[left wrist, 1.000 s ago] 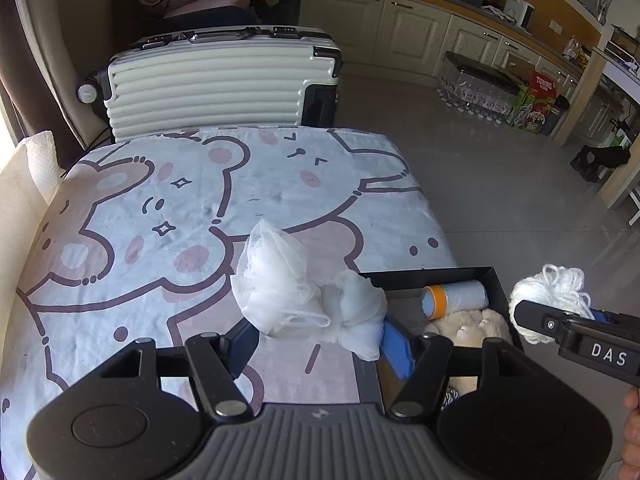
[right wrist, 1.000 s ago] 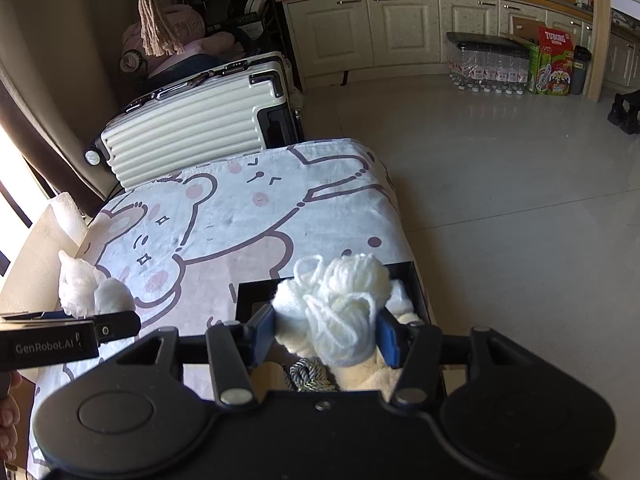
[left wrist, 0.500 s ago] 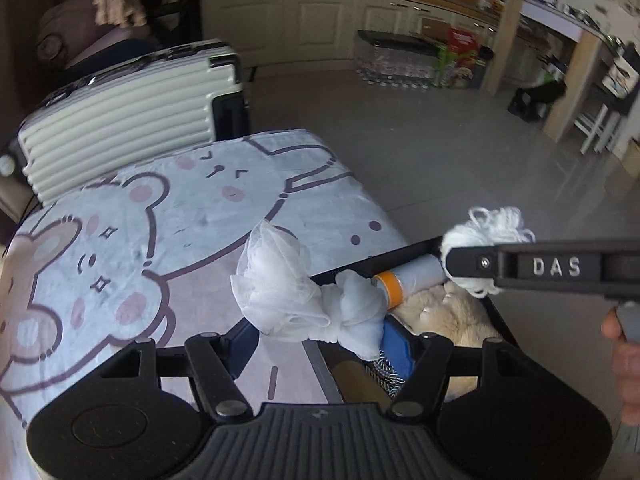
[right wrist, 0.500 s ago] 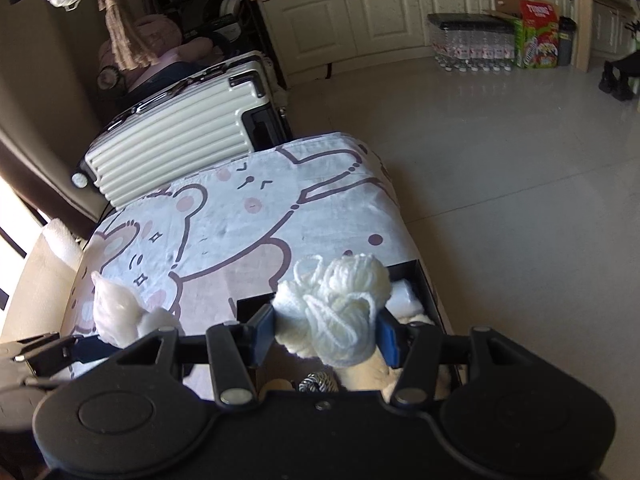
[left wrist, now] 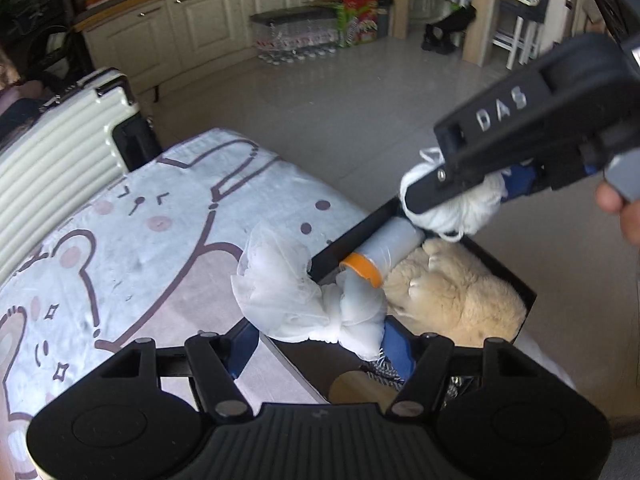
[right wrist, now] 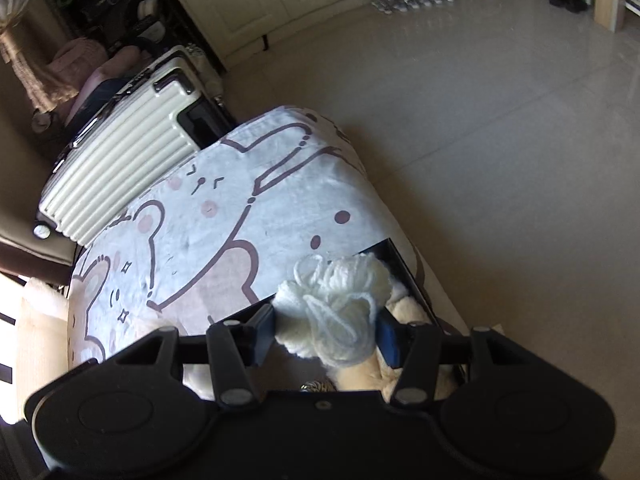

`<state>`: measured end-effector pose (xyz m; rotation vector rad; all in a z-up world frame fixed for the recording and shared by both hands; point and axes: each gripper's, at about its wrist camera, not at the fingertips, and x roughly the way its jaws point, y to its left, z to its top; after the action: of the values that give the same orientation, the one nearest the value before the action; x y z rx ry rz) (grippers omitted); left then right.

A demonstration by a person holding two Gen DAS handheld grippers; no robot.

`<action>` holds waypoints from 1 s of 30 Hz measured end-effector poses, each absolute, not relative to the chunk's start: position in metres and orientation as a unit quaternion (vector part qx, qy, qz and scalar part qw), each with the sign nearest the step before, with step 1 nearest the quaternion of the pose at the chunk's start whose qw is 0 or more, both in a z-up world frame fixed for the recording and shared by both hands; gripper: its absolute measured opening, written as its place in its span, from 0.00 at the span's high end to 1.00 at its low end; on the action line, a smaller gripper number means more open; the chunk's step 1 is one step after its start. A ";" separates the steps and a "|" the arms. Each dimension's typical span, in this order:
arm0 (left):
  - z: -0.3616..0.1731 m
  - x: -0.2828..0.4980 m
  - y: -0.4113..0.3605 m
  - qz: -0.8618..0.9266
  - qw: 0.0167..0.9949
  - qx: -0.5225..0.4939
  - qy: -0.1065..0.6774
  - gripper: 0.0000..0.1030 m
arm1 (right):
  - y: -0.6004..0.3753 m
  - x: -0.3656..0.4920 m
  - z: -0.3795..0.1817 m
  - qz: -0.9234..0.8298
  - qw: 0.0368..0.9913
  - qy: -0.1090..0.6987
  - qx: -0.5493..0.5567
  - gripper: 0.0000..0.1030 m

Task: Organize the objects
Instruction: 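Carry the tissue and yarn ball over the black box with both grippers, then lower the yarn ball into the box and open the right gripper while the left gripper releases the tissue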

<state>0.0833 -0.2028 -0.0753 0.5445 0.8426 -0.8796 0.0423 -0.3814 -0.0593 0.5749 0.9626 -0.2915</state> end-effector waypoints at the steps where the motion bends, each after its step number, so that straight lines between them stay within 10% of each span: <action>1: -0.079 0.086 -0.202 -0.417 0.781 0.250 0.393 0.34 | -0.384 0.045 -0.062 -0.142 0.831 0.458 0.283 0.48; 30: -0.110 0.125 -0.186 -0.432 0.763 0.283 0.388 0.18 | -0.381 0.065 -0.140 -0.211 0.716 0.442 0.497 0.48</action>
<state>0.1249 -0.1863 -0.1098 0.6146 0.8445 -0.9405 0.0652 -0.3814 -0.1401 1.1003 0.9777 -0.4670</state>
